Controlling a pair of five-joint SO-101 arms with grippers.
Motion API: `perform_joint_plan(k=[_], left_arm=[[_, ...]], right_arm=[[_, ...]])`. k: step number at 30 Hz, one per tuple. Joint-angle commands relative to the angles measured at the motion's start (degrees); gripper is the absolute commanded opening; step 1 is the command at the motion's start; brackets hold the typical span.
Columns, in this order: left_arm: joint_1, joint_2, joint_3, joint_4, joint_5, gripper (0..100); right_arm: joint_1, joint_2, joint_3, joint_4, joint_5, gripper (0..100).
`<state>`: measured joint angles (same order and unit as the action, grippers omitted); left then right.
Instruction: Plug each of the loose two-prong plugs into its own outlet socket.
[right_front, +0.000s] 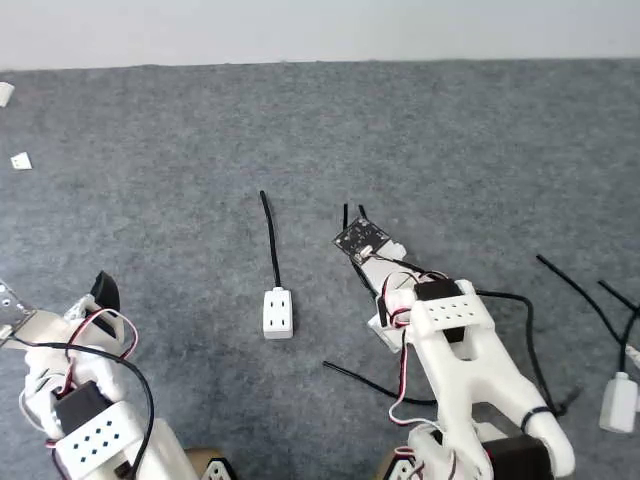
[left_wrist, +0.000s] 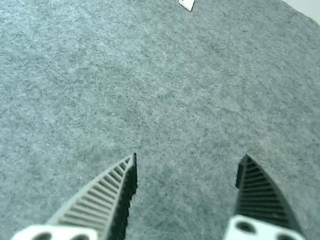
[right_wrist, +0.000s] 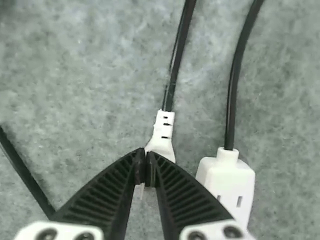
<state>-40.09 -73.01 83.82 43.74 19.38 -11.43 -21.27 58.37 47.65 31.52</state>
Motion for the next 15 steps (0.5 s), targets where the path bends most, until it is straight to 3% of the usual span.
perform_joint_plan(k=[1, 15], left_arm=[[0.4, -0.7, -0.3, -1.4, 0.1, 30], [0.4, -0.7, -0.3, -1.4, 0.1, 30]], right_arm=[[1.8, 0.5, -2.4, -1.3, 0.9, 0.9], [-3.4, 1.1, -4.5, -6.5, 0.8, 8.2]])
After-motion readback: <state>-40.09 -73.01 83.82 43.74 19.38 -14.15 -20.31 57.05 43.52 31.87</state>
